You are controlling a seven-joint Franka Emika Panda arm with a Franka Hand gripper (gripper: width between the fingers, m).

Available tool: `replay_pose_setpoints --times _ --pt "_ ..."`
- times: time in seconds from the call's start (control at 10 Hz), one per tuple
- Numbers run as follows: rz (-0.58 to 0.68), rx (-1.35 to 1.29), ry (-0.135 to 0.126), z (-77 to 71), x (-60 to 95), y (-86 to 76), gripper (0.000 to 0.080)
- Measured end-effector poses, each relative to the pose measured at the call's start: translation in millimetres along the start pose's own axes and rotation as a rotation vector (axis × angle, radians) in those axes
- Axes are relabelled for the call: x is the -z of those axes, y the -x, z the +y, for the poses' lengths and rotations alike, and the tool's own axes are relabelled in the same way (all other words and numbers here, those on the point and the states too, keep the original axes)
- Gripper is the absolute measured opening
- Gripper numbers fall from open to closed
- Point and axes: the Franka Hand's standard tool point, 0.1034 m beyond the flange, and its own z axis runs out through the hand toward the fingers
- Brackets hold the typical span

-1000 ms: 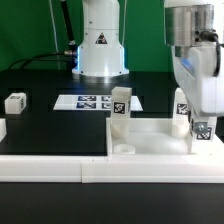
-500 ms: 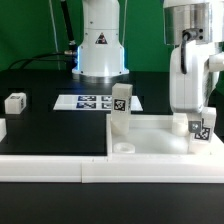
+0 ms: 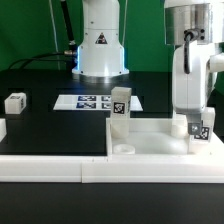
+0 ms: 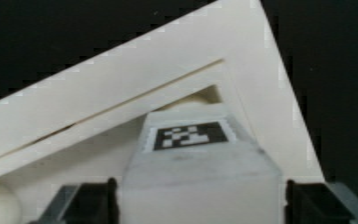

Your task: Assemble square table

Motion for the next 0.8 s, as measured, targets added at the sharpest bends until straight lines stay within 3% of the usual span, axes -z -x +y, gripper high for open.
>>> replay_pose_setpoints --times 0.1,0.2,0.4,0.5,0.8 --pt "0.0 0.001 0.0 0.1 -0.2 0.0 0.0601" --pt "-0.003 0.026 -0.006 -1.6 2.8 0.5 0.0635" --pt "-0.04 0.089 -0.041 -0.5 35.2 -8.8 0.0645" --pt "-0.042 0.105 -0.047 -2.1 43.9 -16.3 0.0645" --pt "-0.043 0.123 -0.05 -13.3 53.0 -19.2 0.0649"
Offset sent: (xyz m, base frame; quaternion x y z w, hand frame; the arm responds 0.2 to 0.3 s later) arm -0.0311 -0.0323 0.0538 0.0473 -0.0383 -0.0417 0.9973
